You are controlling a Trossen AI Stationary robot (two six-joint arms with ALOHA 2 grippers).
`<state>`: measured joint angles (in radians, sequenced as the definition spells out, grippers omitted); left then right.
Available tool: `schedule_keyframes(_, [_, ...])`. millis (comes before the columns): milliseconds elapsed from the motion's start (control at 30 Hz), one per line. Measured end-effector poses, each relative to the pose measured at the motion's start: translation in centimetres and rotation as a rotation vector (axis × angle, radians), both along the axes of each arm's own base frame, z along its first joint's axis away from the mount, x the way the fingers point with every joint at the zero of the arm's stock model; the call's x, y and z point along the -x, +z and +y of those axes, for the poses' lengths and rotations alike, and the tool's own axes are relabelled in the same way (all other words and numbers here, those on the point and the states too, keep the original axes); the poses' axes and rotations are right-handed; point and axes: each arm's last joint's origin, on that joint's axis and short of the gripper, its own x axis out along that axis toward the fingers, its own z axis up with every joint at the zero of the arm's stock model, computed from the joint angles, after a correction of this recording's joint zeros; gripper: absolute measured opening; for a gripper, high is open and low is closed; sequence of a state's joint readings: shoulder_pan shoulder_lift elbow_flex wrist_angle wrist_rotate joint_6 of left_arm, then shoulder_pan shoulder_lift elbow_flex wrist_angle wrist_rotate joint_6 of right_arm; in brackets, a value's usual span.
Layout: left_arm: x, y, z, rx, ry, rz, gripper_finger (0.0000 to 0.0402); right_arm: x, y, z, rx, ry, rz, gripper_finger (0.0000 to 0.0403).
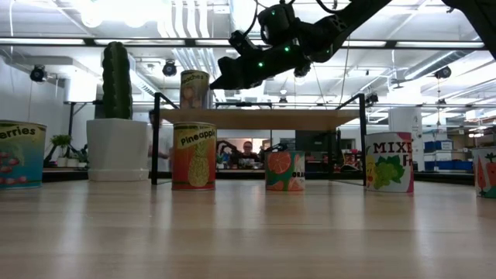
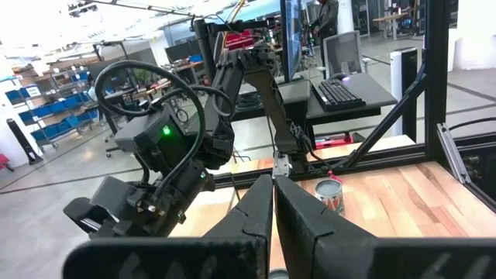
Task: Pick and place cans onto a shelf
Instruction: Put the canned peaches on the shelf, then put the small canned oranges on the shelf
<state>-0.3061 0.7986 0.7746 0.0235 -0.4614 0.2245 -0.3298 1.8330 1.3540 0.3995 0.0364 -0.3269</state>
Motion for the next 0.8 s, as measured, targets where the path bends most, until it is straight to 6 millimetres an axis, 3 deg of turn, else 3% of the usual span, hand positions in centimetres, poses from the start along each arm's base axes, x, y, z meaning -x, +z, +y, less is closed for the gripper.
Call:
schedule_keyframes(167, [0.0,0.0,0.0,0.000,0.000,0.000,0.0000,0.1,0.1,0.0,-0.002,-0.001,0.002,0.0013])
schedule_keyframes(367, [0.0,0.0,0.0,-0.001,0.000,0.003,0.0000,1.5,2.7,1.4,-0.030,0.011,0.026,0.0013])
schedule_keyframes(633, [0.0,-0.2,0.0,0.021,0.000,0.013,0.0000,4.8,6.6,8.0,-0.036,0.051,0.139,0.0013])
schedule_keyframes(800, [0.0,-0.2,0.0,0.051,0.001,0.014,0.0000,7.6,7.1,13.1,-0.048,0.083,0.168,0.0013])
